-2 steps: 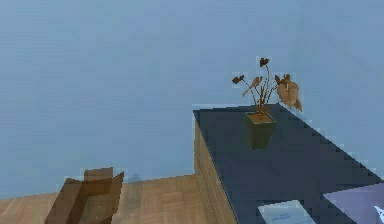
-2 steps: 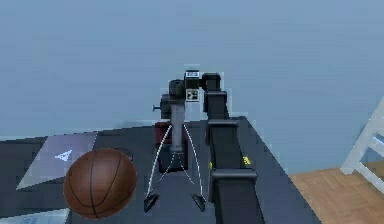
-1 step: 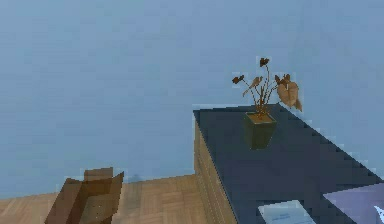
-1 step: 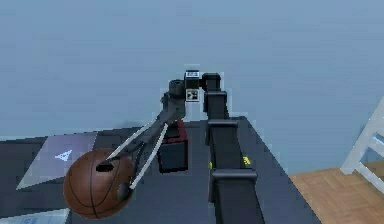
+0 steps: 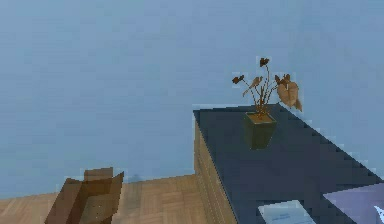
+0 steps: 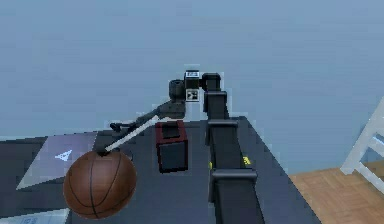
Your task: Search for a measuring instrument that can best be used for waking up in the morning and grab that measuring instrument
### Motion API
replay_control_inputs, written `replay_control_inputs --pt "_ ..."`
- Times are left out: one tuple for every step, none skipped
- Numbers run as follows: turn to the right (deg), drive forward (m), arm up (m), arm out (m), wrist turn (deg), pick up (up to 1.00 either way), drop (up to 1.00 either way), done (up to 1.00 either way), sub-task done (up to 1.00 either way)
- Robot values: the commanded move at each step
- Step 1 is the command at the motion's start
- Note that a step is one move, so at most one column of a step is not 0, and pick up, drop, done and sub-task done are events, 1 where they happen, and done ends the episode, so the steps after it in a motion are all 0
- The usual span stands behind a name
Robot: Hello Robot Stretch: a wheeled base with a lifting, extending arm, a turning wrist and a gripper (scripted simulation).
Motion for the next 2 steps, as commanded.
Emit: replay_control_inputs --pt "0.0 0.0 0.0 0.0 45.0 0.0 0.0 0.0 0.0" --pt "0.0 0.0 0.0 0.0 9.0 0.0 0.0 0.0 0.0"
